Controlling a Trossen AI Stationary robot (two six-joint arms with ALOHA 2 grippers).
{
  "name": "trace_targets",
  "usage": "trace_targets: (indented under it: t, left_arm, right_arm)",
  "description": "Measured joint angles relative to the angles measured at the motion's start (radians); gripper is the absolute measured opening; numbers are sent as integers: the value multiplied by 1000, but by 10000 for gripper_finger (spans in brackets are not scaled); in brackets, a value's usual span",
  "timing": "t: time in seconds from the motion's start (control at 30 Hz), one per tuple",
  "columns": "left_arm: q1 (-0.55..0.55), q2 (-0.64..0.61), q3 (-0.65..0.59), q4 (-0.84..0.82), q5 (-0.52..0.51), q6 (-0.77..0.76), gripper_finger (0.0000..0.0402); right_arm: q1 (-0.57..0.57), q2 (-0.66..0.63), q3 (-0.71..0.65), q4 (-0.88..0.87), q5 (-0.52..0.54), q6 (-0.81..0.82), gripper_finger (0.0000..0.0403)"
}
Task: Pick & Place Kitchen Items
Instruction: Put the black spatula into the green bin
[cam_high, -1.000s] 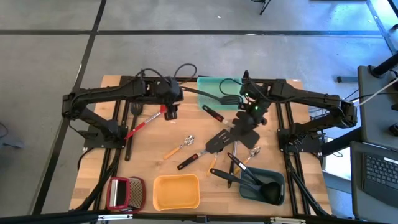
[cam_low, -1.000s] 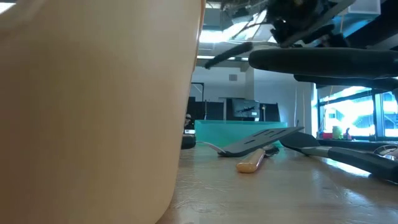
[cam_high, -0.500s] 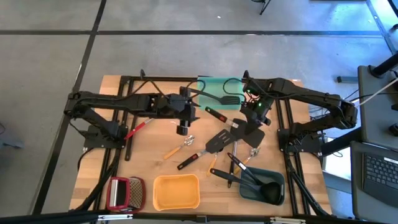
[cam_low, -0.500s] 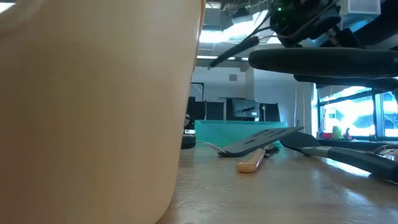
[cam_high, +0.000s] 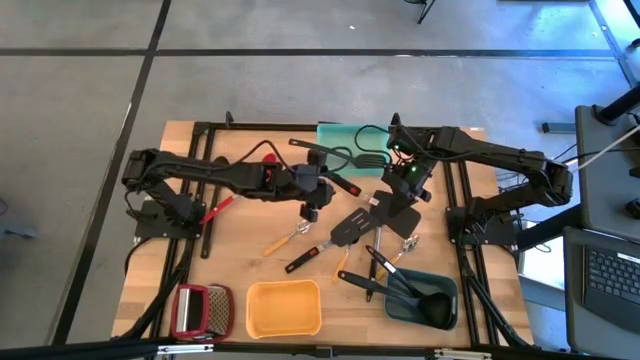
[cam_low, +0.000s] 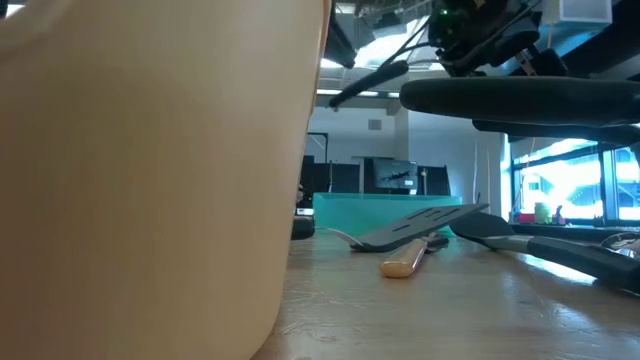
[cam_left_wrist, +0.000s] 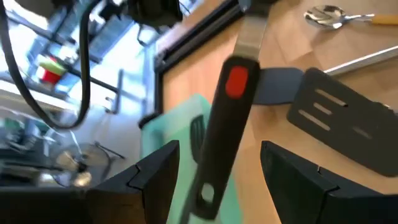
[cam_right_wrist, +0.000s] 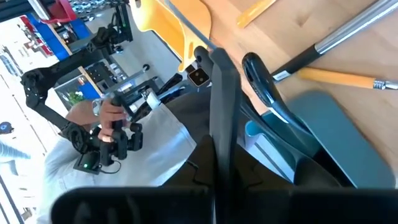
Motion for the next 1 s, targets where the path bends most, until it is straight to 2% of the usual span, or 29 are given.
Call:
trace_targets:
  t: [0.27,0.6,0.83,1.0]
  left_arm:
    - [34,42,0,48,60,19,220]
    - [44,134,0,108,59,69,219]
    - [41,141,0,215,57,95,218]
    - [50,141,0,229,73,100,212]
  right_arm:
    - [6,0,0,8,47,3,6]
    - [6,0,0,13,47,6,6]
    - [6,0,0,21,47,6,6]
    - [6,0,0,25,47,6,6]
